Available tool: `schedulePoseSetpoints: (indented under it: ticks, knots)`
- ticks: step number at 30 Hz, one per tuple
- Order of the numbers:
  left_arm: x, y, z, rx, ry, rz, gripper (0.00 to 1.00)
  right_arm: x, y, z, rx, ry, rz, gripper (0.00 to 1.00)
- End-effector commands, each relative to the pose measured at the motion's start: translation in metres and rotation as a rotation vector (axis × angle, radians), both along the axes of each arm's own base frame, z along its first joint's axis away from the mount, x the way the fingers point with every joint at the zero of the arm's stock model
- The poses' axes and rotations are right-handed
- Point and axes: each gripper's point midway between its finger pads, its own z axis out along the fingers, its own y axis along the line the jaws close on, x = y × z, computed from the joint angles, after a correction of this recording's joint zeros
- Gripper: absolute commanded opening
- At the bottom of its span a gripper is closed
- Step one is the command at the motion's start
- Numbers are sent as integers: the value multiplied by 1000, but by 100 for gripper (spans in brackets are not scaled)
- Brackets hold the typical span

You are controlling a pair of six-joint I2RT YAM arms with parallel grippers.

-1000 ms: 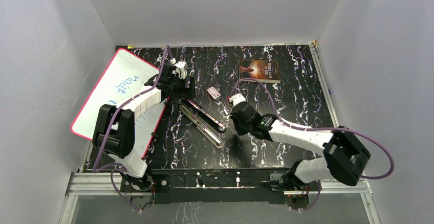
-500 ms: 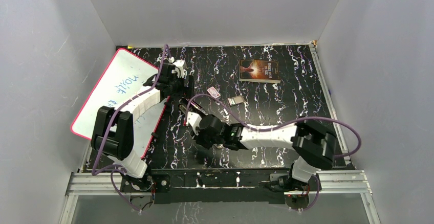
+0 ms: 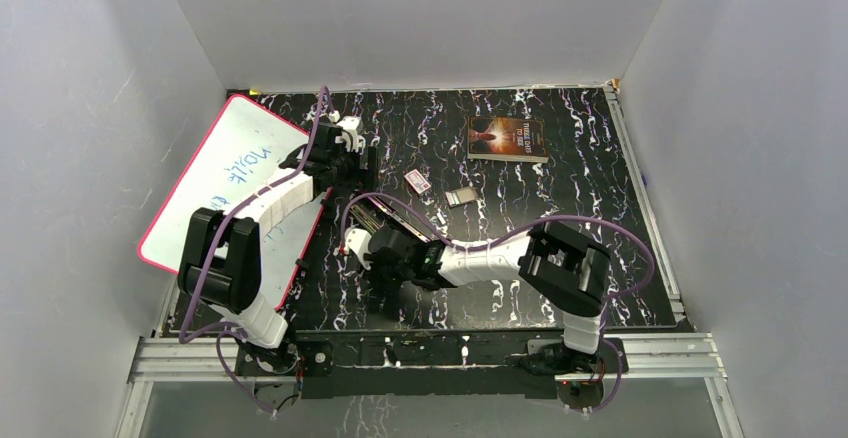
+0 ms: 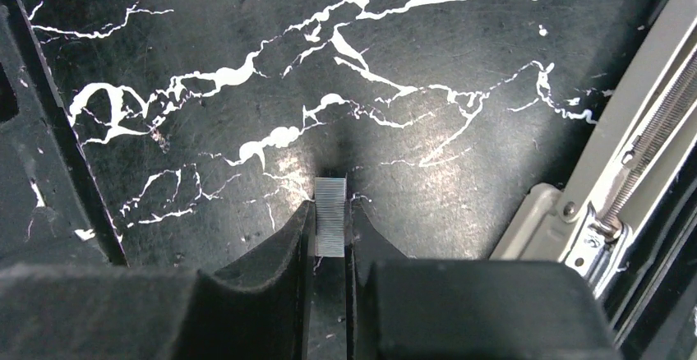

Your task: Load the staples into the stapler

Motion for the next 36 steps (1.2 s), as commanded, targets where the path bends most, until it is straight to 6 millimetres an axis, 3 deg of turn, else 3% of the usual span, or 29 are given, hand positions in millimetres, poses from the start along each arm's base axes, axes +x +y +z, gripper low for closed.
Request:
schedulePoseSetpoints:
  ticks: [1,12,36]
  knots:
    - [4,2,29,-11,-72,3,92,1,26,21,79,-21,33,18]
    - [4,2,29,-10,-69,-1,92,-4,11,-4,55,3,8,40]
    - [4,5,28,8,-71,1,92,-11,-53,-59,41,-88,5,47]
